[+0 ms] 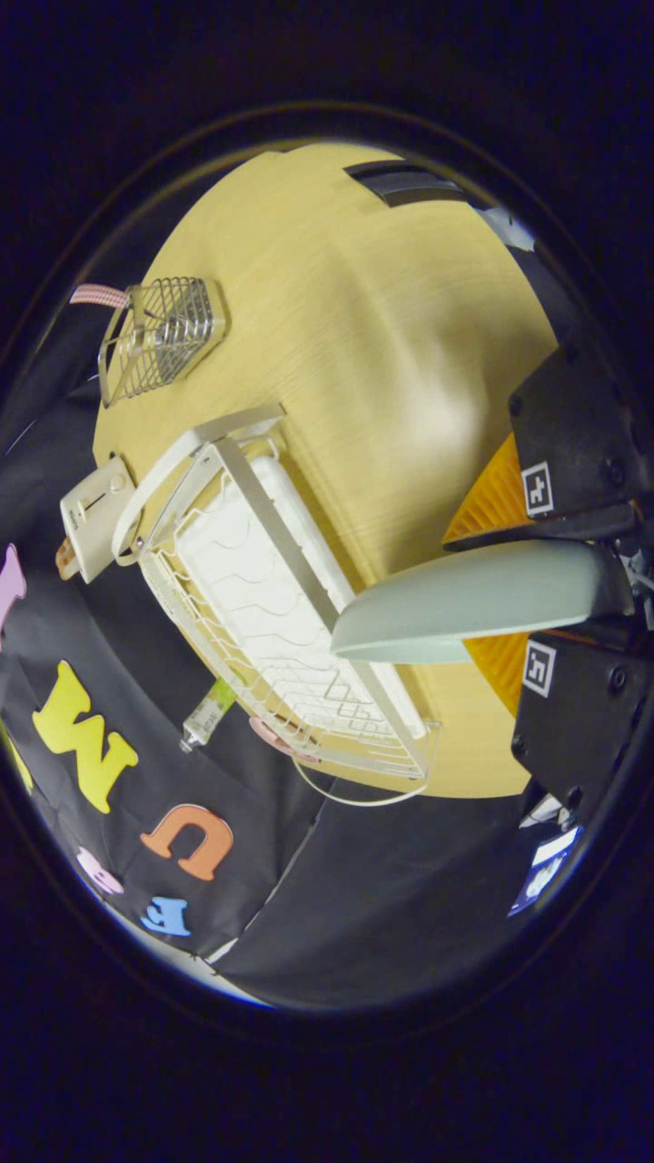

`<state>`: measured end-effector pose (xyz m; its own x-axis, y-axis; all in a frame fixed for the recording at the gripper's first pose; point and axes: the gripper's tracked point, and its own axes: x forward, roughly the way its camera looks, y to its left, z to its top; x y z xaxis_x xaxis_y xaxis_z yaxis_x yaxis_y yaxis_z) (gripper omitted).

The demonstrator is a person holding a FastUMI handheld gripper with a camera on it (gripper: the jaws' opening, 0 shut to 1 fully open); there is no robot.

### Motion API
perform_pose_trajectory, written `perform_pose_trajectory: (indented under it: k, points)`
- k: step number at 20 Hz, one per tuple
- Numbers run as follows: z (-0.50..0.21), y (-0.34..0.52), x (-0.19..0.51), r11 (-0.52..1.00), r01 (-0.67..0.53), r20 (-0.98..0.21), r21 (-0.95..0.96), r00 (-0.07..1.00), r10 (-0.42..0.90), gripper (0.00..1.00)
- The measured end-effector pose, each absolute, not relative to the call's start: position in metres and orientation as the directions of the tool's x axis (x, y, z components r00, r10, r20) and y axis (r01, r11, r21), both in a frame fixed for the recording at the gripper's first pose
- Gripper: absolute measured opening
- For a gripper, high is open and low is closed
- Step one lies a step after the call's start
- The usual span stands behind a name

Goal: Take the plate from the dish rack, then take the spoon from the basket and place it into the plate.

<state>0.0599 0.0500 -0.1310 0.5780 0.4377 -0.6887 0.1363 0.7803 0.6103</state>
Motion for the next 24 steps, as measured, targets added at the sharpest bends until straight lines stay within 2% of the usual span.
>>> perform_pose_trajectory:
  k: [3,8,14,17,18,23,24]
  points:
    - [-0.132,0.047,0.068,0.765,0.148,-0.675,0.627,0.593,0.439,0.37]
    - [-0.132,0.031,0.074,0.737,0.157,-0.646,0.657,0.622,0.443,0.48]
    - [-0.116,0.011,0.084,0.724,0.113,-0.58,0.681,0.687,0.438,0.54]
    - [-0.092,-0.013,0.087,0.773,0.048,-0.53,0.633,0.755,0.387,0.58]
    - [-0.085,-0.021,0.087,0.79,0.034,-0.514,0.612,0.777,0.364,0.67]
    - [-0.04,-0.08,0.078,0.873,-0.023,-0.394,0.486,0.887,0.242,0.72]
    - [-0.033,-0.095,0.074,0.893,-0.023,-0.375,0.45,0.902,0.212,0.79]
